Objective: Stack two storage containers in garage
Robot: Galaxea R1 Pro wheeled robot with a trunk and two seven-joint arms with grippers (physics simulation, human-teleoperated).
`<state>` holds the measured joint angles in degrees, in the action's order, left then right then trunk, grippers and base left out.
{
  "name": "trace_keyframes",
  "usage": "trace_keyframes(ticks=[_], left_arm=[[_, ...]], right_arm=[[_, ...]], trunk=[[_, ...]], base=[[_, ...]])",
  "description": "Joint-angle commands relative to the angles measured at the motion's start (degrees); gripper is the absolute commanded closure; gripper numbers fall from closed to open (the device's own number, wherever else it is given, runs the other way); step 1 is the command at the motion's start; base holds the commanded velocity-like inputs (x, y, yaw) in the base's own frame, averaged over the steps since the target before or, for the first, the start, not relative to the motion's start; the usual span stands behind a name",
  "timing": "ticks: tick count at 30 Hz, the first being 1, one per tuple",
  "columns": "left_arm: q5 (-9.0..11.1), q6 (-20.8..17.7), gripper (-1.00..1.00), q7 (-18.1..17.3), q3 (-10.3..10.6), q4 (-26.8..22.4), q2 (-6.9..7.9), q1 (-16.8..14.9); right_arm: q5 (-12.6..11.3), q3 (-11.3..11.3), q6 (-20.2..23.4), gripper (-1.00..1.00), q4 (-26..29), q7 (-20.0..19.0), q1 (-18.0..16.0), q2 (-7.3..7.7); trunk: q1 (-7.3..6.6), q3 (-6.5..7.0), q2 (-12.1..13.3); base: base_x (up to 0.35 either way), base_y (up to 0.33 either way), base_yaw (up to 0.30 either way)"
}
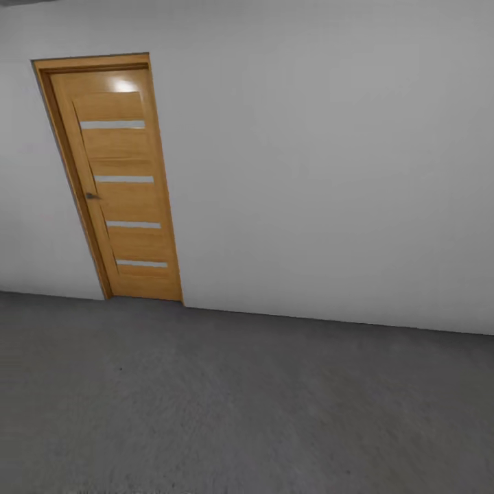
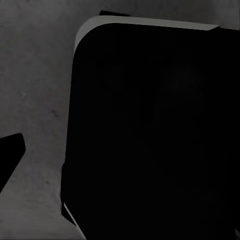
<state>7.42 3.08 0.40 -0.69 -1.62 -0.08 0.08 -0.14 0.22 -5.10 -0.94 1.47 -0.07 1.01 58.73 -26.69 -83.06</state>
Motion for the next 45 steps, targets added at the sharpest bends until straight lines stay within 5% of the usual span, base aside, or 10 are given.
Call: trace_keyframes(ticks=[1, 45], left_arm=[[0.4, 0.1, -1.0, 0.0, 0.0, 0.0, -0.01, 0.0], [0.4, 0.1, -1.0, 0.0, -0.1, 0.0, -0.01, 0.0]], right_arm=[[0.0, 0.0, -0.3, -1.0, -0.1, 0.1, 0.0, -0.02], [0.0, 0.0, -0.4, -1.0, -0.1, 0.1, 0.0, -0.04]], trunk=[[0.0, -0.03, 0.0], [0.0, -0.03, 0.0]], base=[[0.0, 0.0, 0.3], [0.0, 0.0, 0.3]])
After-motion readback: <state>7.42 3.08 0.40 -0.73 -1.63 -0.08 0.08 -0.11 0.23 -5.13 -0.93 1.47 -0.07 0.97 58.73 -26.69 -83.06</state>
